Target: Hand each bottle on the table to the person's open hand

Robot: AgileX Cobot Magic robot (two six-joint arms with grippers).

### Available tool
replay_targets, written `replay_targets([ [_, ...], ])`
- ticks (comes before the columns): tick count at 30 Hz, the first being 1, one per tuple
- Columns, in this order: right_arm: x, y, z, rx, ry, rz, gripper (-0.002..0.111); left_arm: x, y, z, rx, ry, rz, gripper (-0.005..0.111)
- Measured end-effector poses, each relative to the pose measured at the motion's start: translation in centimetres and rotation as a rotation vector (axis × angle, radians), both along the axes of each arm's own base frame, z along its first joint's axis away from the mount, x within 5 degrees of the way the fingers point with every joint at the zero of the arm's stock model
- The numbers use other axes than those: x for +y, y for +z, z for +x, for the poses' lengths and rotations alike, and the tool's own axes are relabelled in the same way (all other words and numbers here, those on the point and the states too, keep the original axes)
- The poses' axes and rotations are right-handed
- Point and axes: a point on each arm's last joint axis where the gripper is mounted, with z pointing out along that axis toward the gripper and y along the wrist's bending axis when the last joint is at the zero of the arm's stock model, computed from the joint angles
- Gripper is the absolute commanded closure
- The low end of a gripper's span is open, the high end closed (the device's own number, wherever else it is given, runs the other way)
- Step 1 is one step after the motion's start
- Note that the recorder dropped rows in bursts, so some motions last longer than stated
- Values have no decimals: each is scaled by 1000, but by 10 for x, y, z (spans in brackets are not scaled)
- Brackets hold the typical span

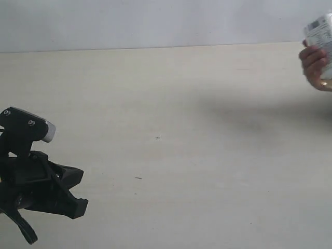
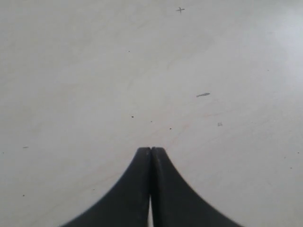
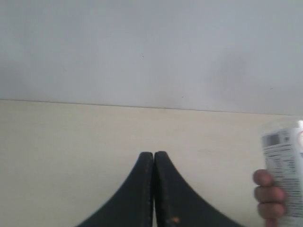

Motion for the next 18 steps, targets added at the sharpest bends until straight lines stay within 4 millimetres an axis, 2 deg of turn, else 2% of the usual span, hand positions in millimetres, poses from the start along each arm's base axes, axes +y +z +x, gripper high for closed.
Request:
replay_targets([
  [7, -6, 6, -27, -3, 13, 12, 108, 0, 0, 0, 0, 0, 0, 106],
  [18, -7, 11, -35, -23, 14, 17, 108, 0, 0, 0, 0, 0, 0, 106],
])
